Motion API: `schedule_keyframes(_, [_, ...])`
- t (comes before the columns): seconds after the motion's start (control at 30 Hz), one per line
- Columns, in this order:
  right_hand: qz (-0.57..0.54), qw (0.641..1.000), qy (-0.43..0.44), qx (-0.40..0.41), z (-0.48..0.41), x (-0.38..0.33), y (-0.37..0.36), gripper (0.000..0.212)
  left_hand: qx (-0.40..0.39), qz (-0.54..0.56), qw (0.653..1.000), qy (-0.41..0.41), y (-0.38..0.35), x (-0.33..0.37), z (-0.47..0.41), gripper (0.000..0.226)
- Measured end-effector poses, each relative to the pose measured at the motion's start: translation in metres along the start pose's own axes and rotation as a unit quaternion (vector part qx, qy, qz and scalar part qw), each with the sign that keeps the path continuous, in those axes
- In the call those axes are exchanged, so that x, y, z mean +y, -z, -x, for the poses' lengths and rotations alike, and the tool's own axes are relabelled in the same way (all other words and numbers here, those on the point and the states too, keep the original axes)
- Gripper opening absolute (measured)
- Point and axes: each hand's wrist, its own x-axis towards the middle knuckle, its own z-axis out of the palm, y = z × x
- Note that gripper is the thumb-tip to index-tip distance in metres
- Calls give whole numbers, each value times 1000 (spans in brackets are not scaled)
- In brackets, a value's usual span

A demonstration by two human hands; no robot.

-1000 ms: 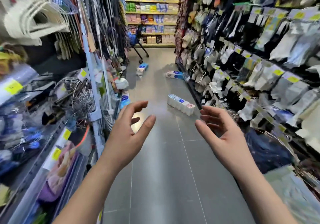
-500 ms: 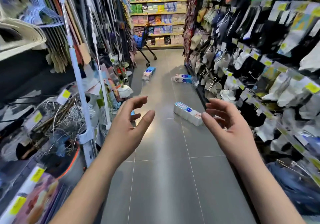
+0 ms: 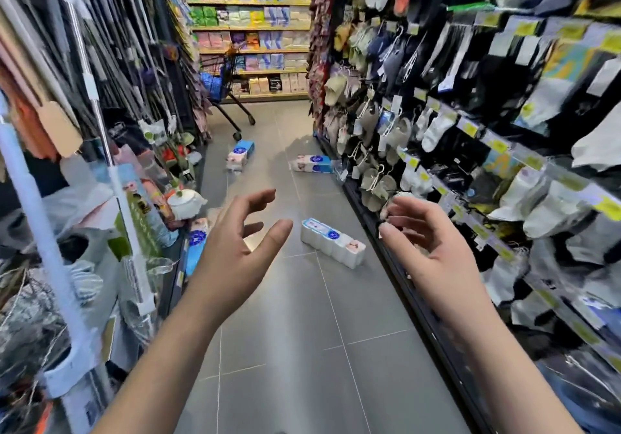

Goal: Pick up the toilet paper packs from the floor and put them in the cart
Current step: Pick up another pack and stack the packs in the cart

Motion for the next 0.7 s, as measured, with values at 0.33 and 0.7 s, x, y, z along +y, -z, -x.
schedule_keyframes(0.33, [30, 999, -6, 14, -144, 24, -67, 38, -37, 9, 998, -49, 19, -68, -180, 47])
schedule_keyframes(0.7, [21, 998, -33, 41, -287, 108, -74, 39, -85, 2, 996, -23, -51, -129, -327, 41])
